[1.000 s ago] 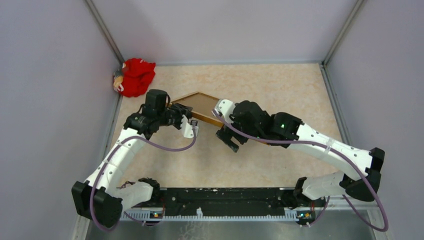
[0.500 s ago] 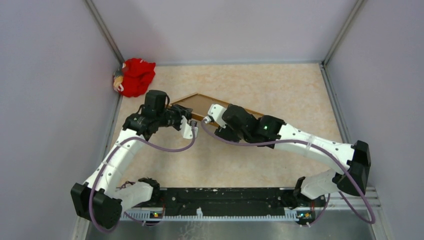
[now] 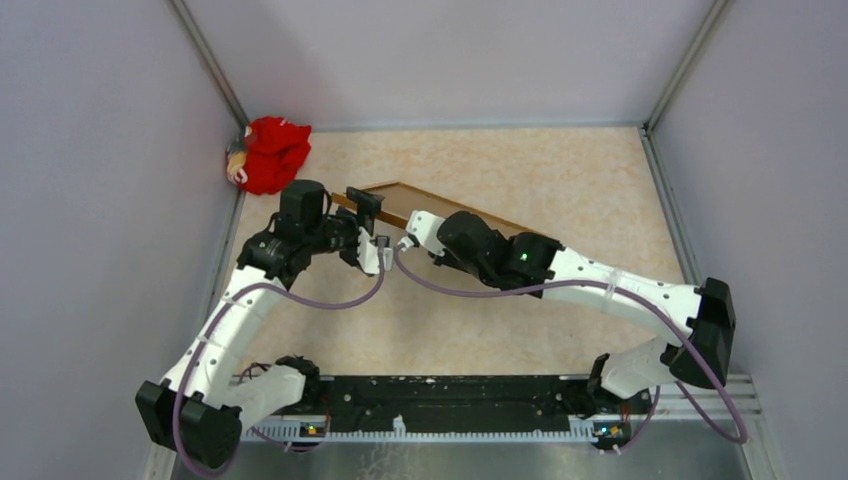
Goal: Put the photo into the frame
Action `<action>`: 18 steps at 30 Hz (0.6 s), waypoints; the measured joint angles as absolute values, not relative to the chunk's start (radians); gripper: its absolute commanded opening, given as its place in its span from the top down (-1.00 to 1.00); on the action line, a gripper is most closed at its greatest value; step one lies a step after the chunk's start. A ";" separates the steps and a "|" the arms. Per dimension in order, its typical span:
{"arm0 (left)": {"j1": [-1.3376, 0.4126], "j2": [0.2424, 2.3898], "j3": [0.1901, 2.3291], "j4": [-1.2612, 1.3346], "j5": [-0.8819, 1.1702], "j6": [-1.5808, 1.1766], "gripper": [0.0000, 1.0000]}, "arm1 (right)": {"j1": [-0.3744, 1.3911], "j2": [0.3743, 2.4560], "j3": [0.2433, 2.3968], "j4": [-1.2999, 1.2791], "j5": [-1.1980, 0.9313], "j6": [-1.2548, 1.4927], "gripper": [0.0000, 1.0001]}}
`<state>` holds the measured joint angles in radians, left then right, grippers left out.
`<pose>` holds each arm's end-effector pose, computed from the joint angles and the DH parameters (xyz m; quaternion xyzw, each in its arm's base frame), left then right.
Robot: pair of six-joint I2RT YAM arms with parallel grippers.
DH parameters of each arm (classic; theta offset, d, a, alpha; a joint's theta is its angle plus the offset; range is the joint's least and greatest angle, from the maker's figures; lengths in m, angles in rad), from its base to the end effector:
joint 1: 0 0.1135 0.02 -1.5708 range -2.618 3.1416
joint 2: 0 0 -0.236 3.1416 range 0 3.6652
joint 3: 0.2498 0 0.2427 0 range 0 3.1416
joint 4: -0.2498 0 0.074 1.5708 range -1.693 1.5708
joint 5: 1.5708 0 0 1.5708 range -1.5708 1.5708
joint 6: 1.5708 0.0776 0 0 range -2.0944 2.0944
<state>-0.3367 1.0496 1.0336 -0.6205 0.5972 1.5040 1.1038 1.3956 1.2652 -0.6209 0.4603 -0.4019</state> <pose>0.2213 -0.1237 0.2923 0.7593 0.4113 0.0180 0.5039 0.1770 0.2744 0.2768 -0.5443 0.7138 -0.0631 0.4362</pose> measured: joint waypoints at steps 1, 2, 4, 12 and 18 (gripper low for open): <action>-0.337 1.044 1.034 -0.616 0.598 1.491 -0.98 | 1.102 1.397 1.275 -0.628 0.462 -0.393 1.00; -0.336 1.042 1.040 -0.614 0.599 1.469 -0.97 | 1.100 1.401 1.295 -0.641 0.464 -0.380 1.00; -0.327 1.052 1.070 -0.615 0.606 1.425 -0.97 | 1.096 1.415 1.349 -0.665 0.462 -0.356 1.00; -0.112 1.208 1.399 -0.661 0.770 1.163 -0.97 | 0.987 1.547 1.724 -0.830 0.294 -0.181 1.00; -0.014 1.286 1.517 -0.694 0.876 1.013 -0.97 | 0.707 1.622 1.866 -0.878 0.014 0.018 1.00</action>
